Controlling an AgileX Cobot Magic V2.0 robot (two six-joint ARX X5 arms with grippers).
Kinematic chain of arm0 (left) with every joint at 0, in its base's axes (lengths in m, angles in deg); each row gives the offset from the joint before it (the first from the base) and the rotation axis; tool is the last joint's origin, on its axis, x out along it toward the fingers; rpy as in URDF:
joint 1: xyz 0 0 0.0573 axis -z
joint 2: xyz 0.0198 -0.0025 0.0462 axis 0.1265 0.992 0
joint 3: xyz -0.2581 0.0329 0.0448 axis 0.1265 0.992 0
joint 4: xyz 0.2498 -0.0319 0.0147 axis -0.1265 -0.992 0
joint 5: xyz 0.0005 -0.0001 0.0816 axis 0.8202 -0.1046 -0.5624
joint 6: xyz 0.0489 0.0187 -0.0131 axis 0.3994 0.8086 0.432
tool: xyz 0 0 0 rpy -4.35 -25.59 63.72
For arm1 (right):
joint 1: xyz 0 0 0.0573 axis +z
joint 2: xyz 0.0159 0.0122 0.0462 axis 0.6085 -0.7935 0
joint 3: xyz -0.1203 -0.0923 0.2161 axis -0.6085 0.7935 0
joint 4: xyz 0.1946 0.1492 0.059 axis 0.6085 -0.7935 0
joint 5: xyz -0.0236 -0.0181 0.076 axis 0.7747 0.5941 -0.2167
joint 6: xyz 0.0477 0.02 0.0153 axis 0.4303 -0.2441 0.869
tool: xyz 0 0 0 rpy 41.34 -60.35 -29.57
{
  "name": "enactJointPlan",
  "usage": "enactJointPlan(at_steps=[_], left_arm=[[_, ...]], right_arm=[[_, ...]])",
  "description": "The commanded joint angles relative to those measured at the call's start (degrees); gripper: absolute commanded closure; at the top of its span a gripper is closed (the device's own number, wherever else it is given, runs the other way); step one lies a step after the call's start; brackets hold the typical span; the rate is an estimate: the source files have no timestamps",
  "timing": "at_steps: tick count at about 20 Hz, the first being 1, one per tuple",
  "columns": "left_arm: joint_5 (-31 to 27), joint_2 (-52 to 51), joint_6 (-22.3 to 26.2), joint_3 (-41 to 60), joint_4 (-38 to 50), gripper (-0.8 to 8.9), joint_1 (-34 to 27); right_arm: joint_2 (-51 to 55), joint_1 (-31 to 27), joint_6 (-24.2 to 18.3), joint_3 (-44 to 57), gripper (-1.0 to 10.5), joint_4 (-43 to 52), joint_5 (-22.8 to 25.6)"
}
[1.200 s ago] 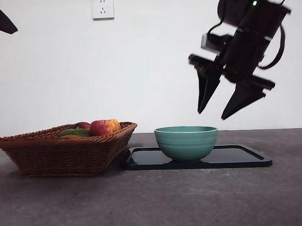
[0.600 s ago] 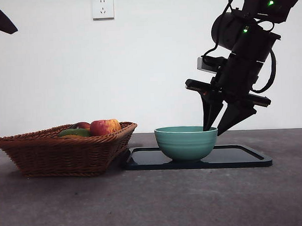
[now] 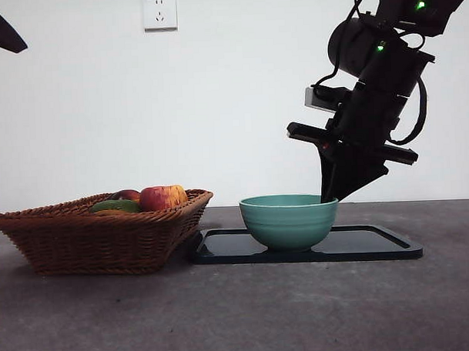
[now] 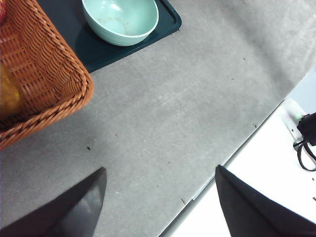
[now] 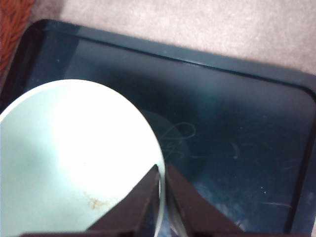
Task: Pick up the wifruite, put it on the bowl, pick up the plate, put it on desk
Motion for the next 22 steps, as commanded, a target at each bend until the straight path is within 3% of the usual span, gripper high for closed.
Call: enactJointPlan(at_steps=[1,6,11,14,16,22], left_arm=[[0.4,0.4,1.0,-0.9,0.2,4.74,0.3],[0.4,0.4,1.0,-0.9,0.0,4.74,0.3],[0.4,0.4,1.1,-0.9,-1.1,4.74,0.3],[0.4,0.4,1.1,-0.9,-1.1,4.74,0.3],[0.4,0.4,1.1,-0.9,-1.1,4.74,0.3],[0.4,0.4,1.1,-0.9,-1.1,4.74,0.3]], right_arm=[[1.3,0.5,-0.5,-1.3,9.3,0.4,0.1],[9.9,1.5,-0.5,-1.3,9.3,-2.5,0.0],[20.3,3.7,-0.7,-1.2,9.3,-11.6,0.1],[25.9,6.4,-0.7,0.2,9.3,-16.3,3.4],[29.7,8.6,-0.7,4.0,9.3,-16.2,6.2],[34.5,14.5,1.7,16.9,9.3,-10.9,6.5]])
